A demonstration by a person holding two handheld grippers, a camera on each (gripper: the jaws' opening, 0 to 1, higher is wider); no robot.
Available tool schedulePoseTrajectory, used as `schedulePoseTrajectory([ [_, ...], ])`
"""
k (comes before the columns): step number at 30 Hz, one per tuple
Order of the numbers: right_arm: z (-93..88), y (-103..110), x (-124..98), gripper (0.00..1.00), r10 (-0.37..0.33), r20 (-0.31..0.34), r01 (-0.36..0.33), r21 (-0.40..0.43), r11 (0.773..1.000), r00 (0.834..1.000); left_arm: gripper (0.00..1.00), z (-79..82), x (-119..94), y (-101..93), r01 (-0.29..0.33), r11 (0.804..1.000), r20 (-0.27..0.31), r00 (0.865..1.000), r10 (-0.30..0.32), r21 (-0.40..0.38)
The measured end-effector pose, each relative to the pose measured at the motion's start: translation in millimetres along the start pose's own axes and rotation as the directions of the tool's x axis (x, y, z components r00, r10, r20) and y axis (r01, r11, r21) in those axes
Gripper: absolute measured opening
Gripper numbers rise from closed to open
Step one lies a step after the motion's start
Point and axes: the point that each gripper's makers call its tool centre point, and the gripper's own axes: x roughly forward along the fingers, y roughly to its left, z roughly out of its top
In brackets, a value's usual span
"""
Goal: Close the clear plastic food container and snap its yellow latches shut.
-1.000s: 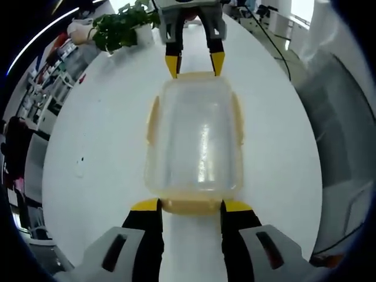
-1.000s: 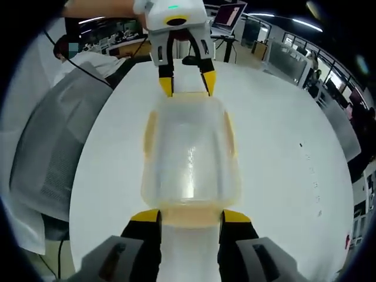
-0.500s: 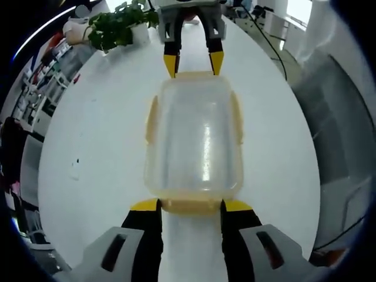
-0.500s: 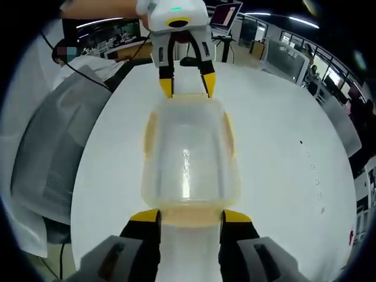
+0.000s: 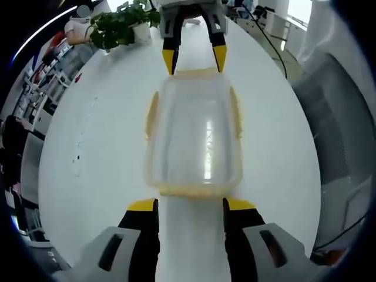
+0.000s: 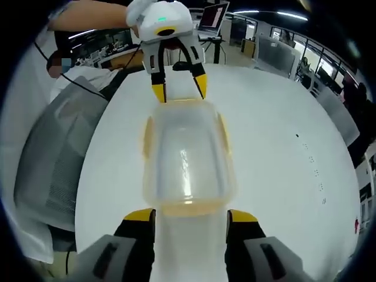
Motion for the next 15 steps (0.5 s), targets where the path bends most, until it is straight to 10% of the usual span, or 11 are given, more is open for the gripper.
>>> schedulePoseTrajectory([
  [15, 18.7, -3.2, -6.3, 0.46, -0.059, 0.043, 0.049, 0.193, 0.98, 0.997, 0.41, 17.7, -18.4, 12.2, -0.055, 0.971, 0.102, 0.991, 0.081, -0.235],
])
